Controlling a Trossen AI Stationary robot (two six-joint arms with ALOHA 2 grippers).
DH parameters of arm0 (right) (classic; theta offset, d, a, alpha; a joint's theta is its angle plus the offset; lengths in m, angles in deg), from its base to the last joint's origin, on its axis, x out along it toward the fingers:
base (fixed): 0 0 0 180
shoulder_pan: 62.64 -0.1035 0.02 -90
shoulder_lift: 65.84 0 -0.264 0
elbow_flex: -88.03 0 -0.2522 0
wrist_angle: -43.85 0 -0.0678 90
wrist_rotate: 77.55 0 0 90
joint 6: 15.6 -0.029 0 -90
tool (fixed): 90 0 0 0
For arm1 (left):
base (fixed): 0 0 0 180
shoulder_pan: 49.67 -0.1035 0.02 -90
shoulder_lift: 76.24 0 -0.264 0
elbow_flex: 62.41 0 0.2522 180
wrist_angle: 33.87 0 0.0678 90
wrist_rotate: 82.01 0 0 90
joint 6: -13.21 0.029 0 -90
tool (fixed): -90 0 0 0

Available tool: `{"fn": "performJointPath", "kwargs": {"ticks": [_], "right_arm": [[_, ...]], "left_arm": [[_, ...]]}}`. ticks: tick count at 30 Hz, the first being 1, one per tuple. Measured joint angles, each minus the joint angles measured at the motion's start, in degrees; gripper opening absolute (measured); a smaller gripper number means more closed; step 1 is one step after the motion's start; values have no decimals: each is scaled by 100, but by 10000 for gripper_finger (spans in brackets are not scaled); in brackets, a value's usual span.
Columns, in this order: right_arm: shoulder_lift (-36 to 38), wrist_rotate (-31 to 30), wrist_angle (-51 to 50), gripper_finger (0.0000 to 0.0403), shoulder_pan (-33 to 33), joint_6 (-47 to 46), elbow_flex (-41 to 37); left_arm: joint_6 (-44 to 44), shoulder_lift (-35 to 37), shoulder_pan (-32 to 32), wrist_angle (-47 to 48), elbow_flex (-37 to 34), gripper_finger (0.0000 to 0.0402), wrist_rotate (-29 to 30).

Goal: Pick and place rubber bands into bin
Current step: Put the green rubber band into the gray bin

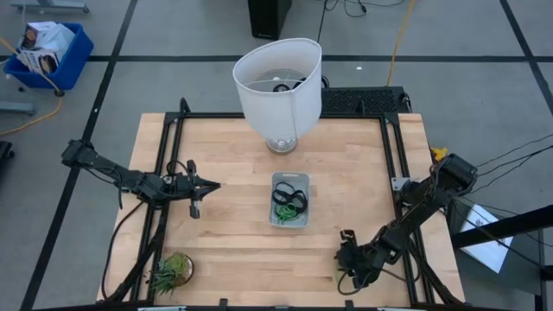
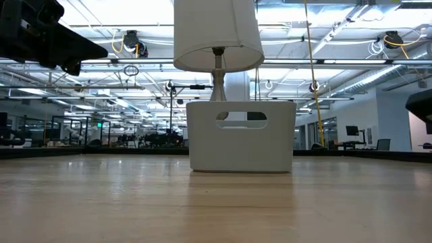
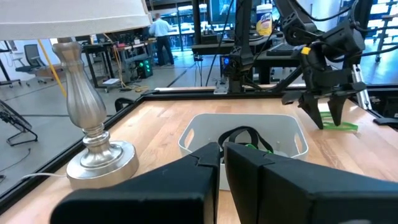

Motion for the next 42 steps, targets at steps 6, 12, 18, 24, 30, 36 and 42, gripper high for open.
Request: {"fn": "performJointPath", "kwargs": {"ticks": [6,12,18,24,30,36,42], "right_arm": [[-151,45,17,171,2,-16,15],[-152,328,-208,142,19,-238,13],[-165,797,-315,50,15,-377,9],[-149,862,-377,7,24,-295,2],[243,338,-526,1,9,303,7],[940,-433,-651,0,19,1309,466],[1307,-592,-770,0,81,1974,815]], "left_arm": [[0,0,0,-2,0,33,0],[2,0,0,-2,0,33,0],[2,0,0,-2,0,33,0],[2,0,0,-4,0,33,0],[0,0,0,-9,0,33,-2],[3,0,0,-5,0,33,-2],[15,0,0,0,2,33,-2]]}}
